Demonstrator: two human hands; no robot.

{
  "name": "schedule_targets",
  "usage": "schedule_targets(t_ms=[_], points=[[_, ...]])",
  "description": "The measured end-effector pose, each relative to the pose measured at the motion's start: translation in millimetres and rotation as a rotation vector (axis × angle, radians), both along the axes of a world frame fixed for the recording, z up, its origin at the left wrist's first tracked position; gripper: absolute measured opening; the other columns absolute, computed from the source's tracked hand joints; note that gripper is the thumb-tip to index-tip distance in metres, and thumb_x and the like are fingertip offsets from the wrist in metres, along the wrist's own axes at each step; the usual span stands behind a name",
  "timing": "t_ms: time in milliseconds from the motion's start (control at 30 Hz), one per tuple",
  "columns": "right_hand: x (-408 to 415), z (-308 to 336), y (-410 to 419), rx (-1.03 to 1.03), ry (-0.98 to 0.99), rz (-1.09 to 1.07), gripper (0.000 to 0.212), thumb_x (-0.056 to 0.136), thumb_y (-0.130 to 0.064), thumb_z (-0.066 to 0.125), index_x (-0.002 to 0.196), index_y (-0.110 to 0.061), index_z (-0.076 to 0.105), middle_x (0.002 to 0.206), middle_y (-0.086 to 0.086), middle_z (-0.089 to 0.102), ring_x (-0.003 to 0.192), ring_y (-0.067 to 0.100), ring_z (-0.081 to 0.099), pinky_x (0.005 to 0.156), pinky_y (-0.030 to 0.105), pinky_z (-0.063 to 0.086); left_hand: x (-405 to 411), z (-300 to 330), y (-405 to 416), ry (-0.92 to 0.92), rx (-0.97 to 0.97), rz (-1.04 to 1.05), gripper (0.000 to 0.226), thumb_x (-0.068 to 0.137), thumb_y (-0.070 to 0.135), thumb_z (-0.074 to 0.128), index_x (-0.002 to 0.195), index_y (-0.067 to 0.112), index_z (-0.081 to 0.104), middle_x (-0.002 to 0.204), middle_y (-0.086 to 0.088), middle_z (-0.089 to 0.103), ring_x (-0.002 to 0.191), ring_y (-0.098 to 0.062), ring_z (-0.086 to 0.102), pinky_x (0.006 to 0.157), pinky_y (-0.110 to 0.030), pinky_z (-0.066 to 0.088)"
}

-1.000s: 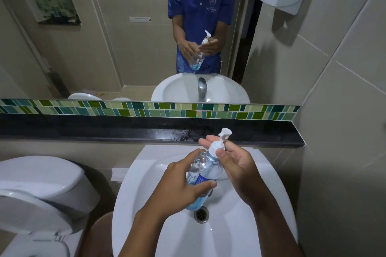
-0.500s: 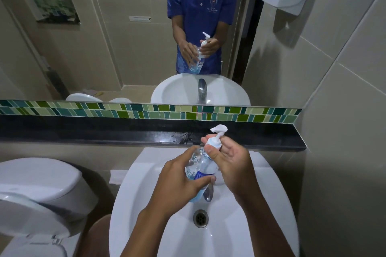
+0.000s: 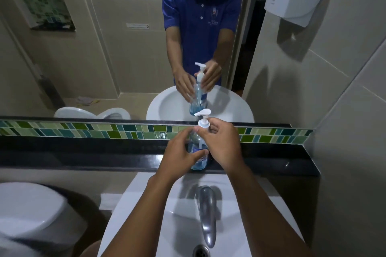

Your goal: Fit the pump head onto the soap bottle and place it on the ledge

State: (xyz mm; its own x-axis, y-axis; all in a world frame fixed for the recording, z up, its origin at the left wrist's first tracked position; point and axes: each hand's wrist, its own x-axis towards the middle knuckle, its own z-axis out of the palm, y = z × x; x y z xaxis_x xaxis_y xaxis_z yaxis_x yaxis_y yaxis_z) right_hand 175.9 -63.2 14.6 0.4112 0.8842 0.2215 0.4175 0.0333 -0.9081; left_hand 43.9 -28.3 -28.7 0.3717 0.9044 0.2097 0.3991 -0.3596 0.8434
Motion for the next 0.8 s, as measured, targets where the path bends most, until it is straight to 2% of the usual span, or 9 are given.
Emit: schedule_targets(t_ms=[100, 167, 333, 400, 600, 733, 800], points=[[5, -14, 28, -0.053, -0.034, -0.013, 0.024, 0.084, -0.025, 0.079, 0.104, -0.011, 0.076, 0.093, 0.002, 0.08, 0.084, 0.013, 0.075, 0.075, 0.032, 0.063, 6, -19, 25, 0.006, -0.053, 0.011, 0.063, 0.073, 0.027, 0.087, 0.13, 0.028, 0.059, 0.119, 0.01, 0.068, 0.1, -0.005, 0.067, 0.089, -0.035, 0.059], [6, -21, 41, -0.064, -0.08, -0.029, 0.026, 0.084, -0.026, 0.079, 0.104, -0.011, 0.076, 0.092, 0.003, 0.081, 0.082, 0.014, 0.075, 0.073, 0.032, 0.063, 8, -27, 37, 0.004, -0.078, 0.011, 0.064, 0.075, 0.027, 0.086, 0.132, 0.029, 0.058, 0.118, 0.008, 0.069, 0.098, -0.009, 0.068, 0.088, -0.038, 0.06], [8, -35, 63, -0.039, -0.084, -0.038, 0.029, 0.085, -0.025, 0.078, 0.11, -0.009, 0.075, 0.096, 0.004, 0.08, 0.081, 0.014, 0.076, 0.061, 0.009, 0.053, 12, -39, 58, -0.038, -0.108, -0.008, 0.061, 0.077, 0.023, 0.085, 0.13, 0.032, 0.058, 0.116, 0.009, 0.072, 0.101, -0.009, 0.071, 0.089, -0.039, 0.061], [8, -38, 68, -0.05, -0.095, -0.04, 0.03, 0.085, -0.025, 0.078, 0.11, -0.008, 0.075, 0.095, 0.005, 0.08, 0.08, 0.013, 0.075, 0.06, 0.007, 0.052, 13, -42, 62, -0.023, -0.129, -0.02, 0.064, 0.078, 0.023, 0.085, 0.134, 0.033, 0.056, 0.118, 0.008, 0.072, 0.103, -0.009, 0.071, 0.089, -0.04, 0.061], [7, -44, 71, -0.069, -0.094, -0.04, 0.031, 0.085, -0.026, 0.078, 0.109, -0.007, 0.075, 0.096, 0.006, 0.08, 0.082, 0.017, 0.076, 0.067, 0.021, 0.059, 14, -48, 64, -0.029, -0.157, -0.022, 0.064, 0.081, 0.019, 0.082, 0.136, 0.032, 0.052, 0.124, 0.004, 0.07, 0.108, -0.013, 0.069, 0.091, -0.042, 0.06], [3, -38, 61, -0.094, -0.074, 0.006, 0.034, 0.081, -0.023, 0.081, 0.112, -0.011, 0.074, 0.103, 0.005, 0.08, 0.088, 0.017, 0.075, 0.078, 0.034, 0.062, 10, -46, 63, -0.04, -0.207, -0.065, 0.084, 0.078, 0.021, 0.083, 0.146, 0.04, 0.037, 0.128, 0.011, 0.066, 0.11, -0.008, 0.068, 0.091, -0.035, 0.059], [3, -22, 51, -0.106, -0.035, 0.013, 0.04, 0.081, -0.019, 0.081, 0.117, -0.008, 0.071, 0.109, 0.002, 0.076, 0.094, 0.013, 0.071, 0.082, 0.027, 0.06, 6, -43, 59, -0.01, -0.191, -0.071, 0.088, 0.075, 0.026, 0.084, 0.146, 0.041, 0.034, 0.132, 0.014, 0.064, 0.11, -0.007, 0.066, 0.092, -0.035, 0.057]])
